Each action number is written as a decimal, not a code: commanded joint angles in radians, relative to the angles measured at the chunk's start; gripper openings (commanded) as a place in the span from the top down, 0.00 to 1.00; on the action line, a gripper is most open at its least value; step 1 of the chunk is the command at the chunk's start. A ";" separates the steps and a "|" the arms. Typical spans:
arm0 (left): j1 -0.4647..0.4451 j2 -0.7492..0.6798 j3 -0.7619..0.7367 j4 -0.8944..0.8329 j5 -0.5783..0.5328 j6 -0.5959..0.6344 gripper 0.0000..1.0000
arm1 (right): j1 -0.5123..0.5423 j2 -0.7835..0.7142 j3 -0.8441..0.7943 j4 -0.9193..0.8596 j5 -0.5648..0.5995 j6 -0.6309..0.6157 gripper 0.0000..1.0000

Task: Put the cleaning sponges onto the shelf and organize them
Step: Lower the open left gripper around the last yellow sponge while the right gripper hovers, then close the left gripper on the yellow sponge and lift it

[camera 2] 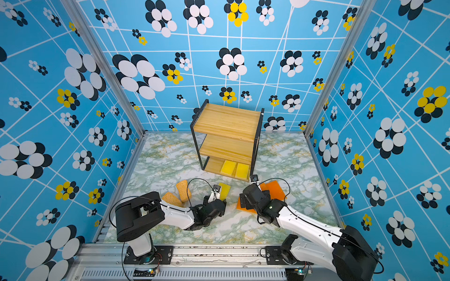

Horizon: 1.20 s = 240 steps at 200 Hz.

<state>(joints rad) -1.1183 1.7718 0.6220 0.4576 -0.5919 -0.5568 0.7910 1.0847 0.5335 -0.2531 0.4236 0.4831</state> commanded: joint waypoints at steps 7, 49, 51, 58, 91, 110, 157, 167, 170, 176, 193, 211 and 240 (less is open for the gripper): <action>0.009 -0.028 -0.022 -0.004 -0.041 0.008 0.24 | -0.007 0.005 0.006 -0.008 0.002 0.000 0.01; 0.014 -0.103 -0.044 0.000 -0.080 0.053 0.24 | -0.007 -0.012 -0.010 -0.003 0.008 0.002 0.01; 0.016 -0.105 -0.044 -0.001 -0.080 0.054 0.25 | -0.007 -0.012 -0.009 -0.002 0.007 0.002 0.01; 0.019 -0.111 -0.045 -0.002 -0.086 0.059 0.24 | -0.007 -0.013 -0.012 0.000 0.009 0.002 0.01; 0.046 -0.142 -0.068 0.064 -0.072 0.099 0.27 | -0.008 -0.014 -0.021 0.007 0.009 0.002 0.01; 0.080 -0.151 -0.071 0.085 -0.053 0.104 0.28 | -0.009 -0.017 -0.023 0.007 0.010 0.002 0.01; 0.086 -0.177 -0.110 0.130 -0.001 0.103 0.14 | -0.010 -0.047 -0.037 -0.009 0.020 0.006 0.01; 0.073 -0.175 -0.122 0.138 -0.003 0.095 0.08 | -0.012 -0.054 -0.045 -0.002 0.020 0.006 0.01; 0.070 -0.174 -0.125 0.144 -0.003 0.094 0.07 | -0.013 -0.054 -0.046 -0.001 0.020 0.008 0.01; 0.060 -0.171 -0.132 0.155 -0.008 0.096 0.06 | -0.014 -0.054 -0.047 0.001 0.017 0.008 0.01; 0.029 -0.162 -0.126 0.154 -0.026 0.104 0.03 | -0.016 -0.050 -0.044 -0.001 0.009 0.006 0.01; 0.017 -0.140 -0.112 0.146 -0.027 0.090 0.03 | -0.017 -0.045 -0.040 0.001 0.007 0.006 0.01; 0.012 -0.075 -0.088 0.148 -0.016 0.074 0.06 | -0.018 -0.045 -0.039 0.004 0.004 0.006 0.01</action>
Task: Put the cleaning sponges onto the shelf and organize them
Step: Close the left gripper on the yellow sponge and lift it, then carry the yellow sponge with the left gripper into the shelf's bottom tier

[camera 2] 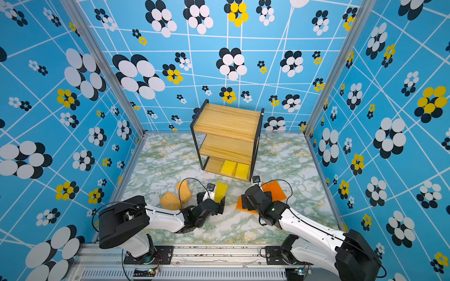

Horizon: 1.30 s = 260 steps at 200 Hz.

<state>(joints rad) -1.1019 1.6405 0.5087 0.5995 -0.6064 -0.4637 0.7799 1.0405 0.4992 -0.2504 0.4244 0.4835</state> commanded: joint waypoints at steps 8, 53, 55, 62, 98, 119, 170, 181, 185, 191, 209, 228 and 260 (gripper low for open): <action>-0.004 0.076 0.036 0.001 -0.001 -0.020 0.08 | -0.007 -0.001 -0.004 -0.002 0.004 0.006 0.01; -0.005 0.130 0.048 0.007 0.013 -0.039 0.13 | -0.007 -0.019 -0.010 -0.011 0.011 0.007 0.01; -0.004 0.131 0.048 0.007 0.013 -0.039 0.13 | -0.007 -0.020 -0.009 -0.010 0.011 0.007 0.01; -0.004 0.137 0.049 0.008 0.013 -0.041 0.17 | -0.007 -0.020 -0.010 -0.010 0.011 0.007 0.01; -0.004 0.147 0.043 0.022 0.003 -0.044 0.39 | -0.007 -0.013 -0.005 -0.010 0.010 0.003 0.01; -0.004 0.139 0.045 0.022 -0.008 -0.034 0.48 | -0.007 -0.009 0.001 -0.010 0.011 -0.002 0.01; 0.008 0.113 0.050 0.068 -0.049 0.026 0.51 | -0.008 -0.014 -0.009 0.011 0.007 0.000 0.01; 0.014 0.110 0.054 0.080 -0.052 0.036 0.51 | -0.010 -0.016 -0.012 0.013 0.007 0.000 0.01; 0.018 0.108 0.053 0.087 -0.051 0.039 0.52 | -0.011 -0.016 -0.012 0.014 0.007 0.000 0.01; 0.024 0.106 0.054 0.098 -0.048 0.047 0.52 | -0.011 -0.014 -0.011 0.013 0.007 0.000 0.01; 0.043 0.096 0.053 0.128 -0.051 0.058 0.52 | -0.010 -0.014 -0.010 0.012 0.007 -0.002 0.01; 0.068 0.090 0.045 0.185 -0.056 0.084 0.53 | -0.013 -0.014 -0.008 0.012 0.007 -0.006 0.01; 0.133 0.088 0.070 0.201 -0.015 0.119 0.54 | -0.016 -0.019 -0.017 0.013 0.007 -0.003 0.01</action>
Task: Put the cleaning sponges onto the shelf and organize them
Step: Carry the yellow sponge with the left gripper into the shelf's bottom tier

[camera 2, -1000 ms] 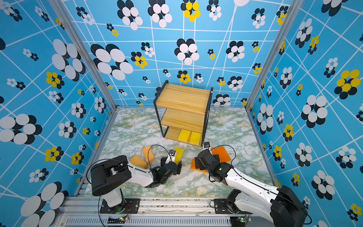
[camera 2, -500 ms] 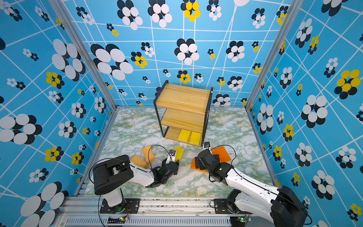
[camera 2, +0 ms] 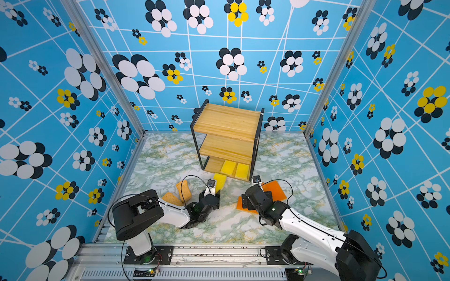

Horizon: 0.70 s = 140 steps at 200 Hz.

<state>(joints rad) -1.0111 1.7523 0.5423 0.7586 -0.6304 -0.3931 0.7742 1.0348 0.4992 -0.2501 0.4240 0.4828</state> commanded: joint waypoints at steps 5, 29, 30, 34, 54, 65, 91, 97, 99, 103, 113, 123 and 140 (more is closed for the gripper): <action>0.052 -0.022 0.043 0.037 0.013 0.056 0.54 | -0.010 -0.014 -0.018 0.013 0.006 -0.001 0.01; 0.117 -0.015 0.090 -0.025 0.064 0.084 0.53 | -0.012 -0.021 -0.025 0.011 0.007 0.000 0.01; 0.119 -0.014 0.091 -0.026 0.066 0.084 0.53 | -0.012 -0.022 -0.025 0.011 0.007 0.000 0.01; 0.129 -0.012 0.095 -0.025 0.071 0.085 0.53 | -0.012 -0.024 -0.024 0.010 0.007 -0.001 0.01; 0.165 -0.001 0.104 -0.010 0.108 0.105 0.53 | -0.013 -0.033 -0.027 0.006 0.011 -0.006 0.01; 0.180 0.001 0.109 -0.008 0.119 0.111 0.53 | -0.015 -0.037 -0.027 0.003 0.013 -0.004 0.01; 0.206 0.018 0.139 -0.021 0.153 0.127 0.53 | -0.016 -0.048 -0.037 0.002 0.013 0.000 0.01; 0.211 0.025 0.152 -0.028 0.164 0.131 0.53 | -0.017 -0.050 -0.040 0.003 0.013 0.000 0.01; 0.213 0.028 0.154 -0.030 0.168 0.132 0.53 | -0.017 -0.051 -0.040 0.003 0.013 0.000 0.01; 0.214 0.032 0.160 -0.033 0.175 0.134 0.53 | -0.017 -0.051 -0.039 0.002 0.013 -0.001 0.01; 0.217 0.043 0.170 -0.033 0.193 0.140 0.53 | -0.018 -0.053 -0.040 0.001 0.013 -0.001 0.01; 0.217 0.055 0.182 -0.039 0.199 0.142 0.53 | -0.018 -0.055 -0.040 0.000 0.013 -0.001 0.01; 0.219 0.072 0.198 -0.048 0.195 0.146 0.53 | -0.019 -0.057 -0.042 0.001 0.013 0.000 0.01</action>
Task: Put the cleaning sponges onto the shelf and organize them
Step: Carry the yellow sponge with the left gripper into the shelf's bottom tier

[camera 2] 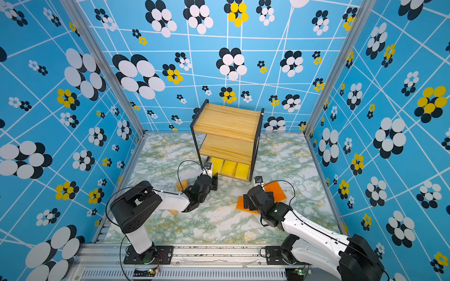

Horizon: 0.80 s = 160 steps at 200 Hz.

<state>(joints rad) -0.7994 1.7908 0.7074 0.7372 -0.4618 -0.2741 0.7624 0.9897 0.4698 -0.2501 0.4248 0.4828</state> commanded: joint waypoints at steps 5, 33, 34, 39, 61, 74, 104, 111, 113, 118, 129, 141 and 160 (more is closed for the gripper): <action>0.007 0.038 0.037 -0.025 0.025 0.031 0.53 | -0.007 -0.012 -0.013 0.001 0.013 0.000 0.01; 0.008 0.057 0.050 -0.017 0.014 0.049 0.53 | -0.008 -0.017 -0.017 0.000 0.012 -0.001 0.01; 0.009 0.057 0.050 -0.016 0.012 0.050 0.53 | -0.008 -0.017 -0.017 0.000 0.012 -0.001 0.01; 0.009 0.058 0.052 -0.012 0.009 0.054 0.53 | -0.008 -0.017 -0.018 0.000 0.012 -0.001 0.01; 0.011 0.058 0.052 0.010 0.002 0.061 0.53 | -0.009 -0.019 -0.020 0.001 0.011 0.000 0.01; 0.014 0.080 0.056 0.013 -0.005 0.059 0.53 | -0.010 -0.018 -0.022 0.003 0.011 0.002 0.01; 0.021 0.101 0.083 -0.021 -0.030 0.049 0.53 | -0.010 -0.027 -0.026 0.000 0.011 0.005 0.01; 0.024 0.105 0.085 -0.024 -0.028 0.043 0.53 | -0.009 -0.030 -0.029 0.000 0.011 0.005 0.01; 0.026 0.106 0.086 -0.023 -0.029 0.041 0.53 | -0.009 -0.032 -0.029 -0.001 0.011 0.005 0.01; 0.029 0.108 0.087 -0.023 -0.028 0.038 0.53 | -0.009 -0.034 -0.031 -0.003 0.011 0.006 0.01; 0.033 0.111 0.089 -0.019 -0.027 0.033 0.53 | -0.010 -0.044 -0.034 -0.005 0.012 0.007 0.01; 0.038 0.114 0.089 -0.015 -0.020 0.030 0.53 | -0.010 -0.053 -0.037 -0.007 0.014 0.010 0.01; 0.047 0.110 0.077 0.013 -0.004 0.026 0.53 | -0.011 -0.064 -0.042 -0.010 0.015 0.011 0.01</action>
<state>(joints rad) -0.7658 1.8893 0.7719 0.7277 -0.4641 -0.2390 0.7586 0.9478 0.4492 -0.2512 0.4248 0.4843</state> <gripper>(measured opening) 0.469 0.992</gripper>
